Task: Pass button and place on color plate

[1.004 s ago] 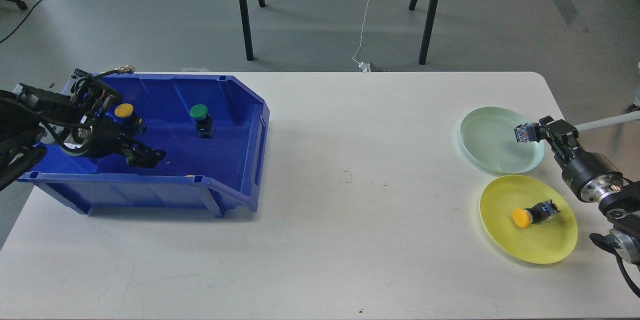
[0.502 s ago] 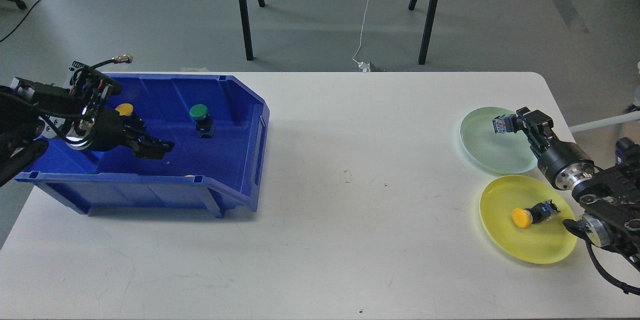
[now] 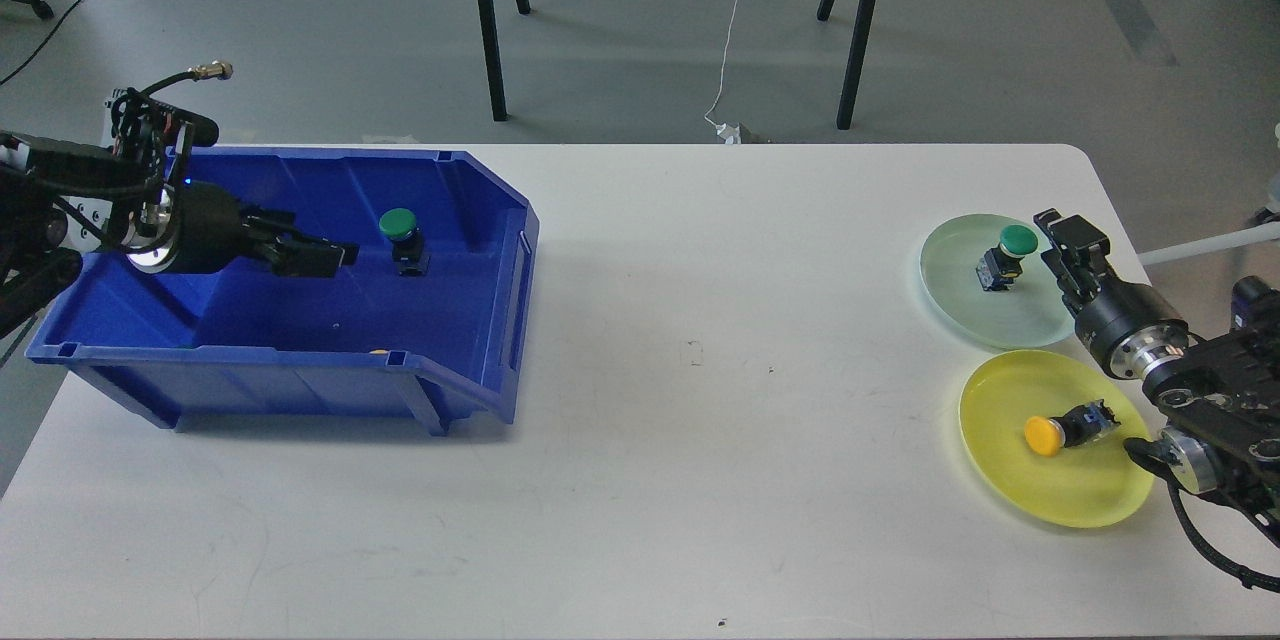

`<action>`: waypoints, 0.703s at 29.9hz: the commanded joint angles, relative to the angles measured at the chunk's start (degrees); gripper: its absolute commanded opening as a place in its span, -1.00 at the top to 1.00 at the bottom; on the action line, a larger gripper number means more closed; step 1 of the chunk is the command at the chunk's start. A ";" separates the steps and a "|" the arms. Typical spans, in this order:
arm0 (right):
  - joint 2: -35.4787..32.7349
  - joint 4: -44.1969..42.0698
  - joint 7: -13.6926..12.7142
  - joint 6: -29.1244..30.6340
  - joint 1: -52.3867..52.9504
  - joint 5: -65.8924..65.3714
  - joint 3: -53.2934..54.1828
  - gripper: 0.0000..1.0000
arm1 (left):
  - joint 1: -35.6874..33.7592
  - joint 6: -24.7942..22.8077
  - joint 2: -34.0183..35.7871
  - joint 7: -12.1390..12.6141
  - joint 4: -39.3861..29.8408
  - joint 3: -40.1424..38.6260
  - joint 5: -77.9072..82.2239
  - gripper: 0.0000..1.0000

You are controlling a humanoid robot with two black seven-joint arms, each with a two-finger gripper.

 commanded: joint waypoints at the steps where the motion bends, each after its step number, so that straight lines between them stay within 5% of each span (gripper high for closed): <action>1: -0.69 1.74 0.00 0.00 -0.50 0.73 2.26 -0.22 | -1.25 0.00 1.34 0.00 -0.23 -0.21 -5.74 -0.89; 7: -8.06 14.30 0.00 1.49 -1.90 3.10 9.90 -0.30 | -2.66 0.00 4.68 0.00 -2.26 -4.86 -25.58 -0.92; 12: -12.91 23.62 0.00 11.67 -1.82 11.42 21.83 -0.43 | -1.87 0.00 3.37 0.00 -2.26 -11.53 -48.23 -0.93; 15: -10.03 27.76 0.00 15.82 -1.38 18.29 28.27 -0.87 | -0.65 0.00 -0.31 0.00 -1.47 -12.96 -70.99 -0.93; 21: 5.96 27.60 0.00 16.61 7.14 19.10 25.31 -0.95 | 3.13 0.00 -8.22 0.00 -0.24 -13.75 -92.94 -0.98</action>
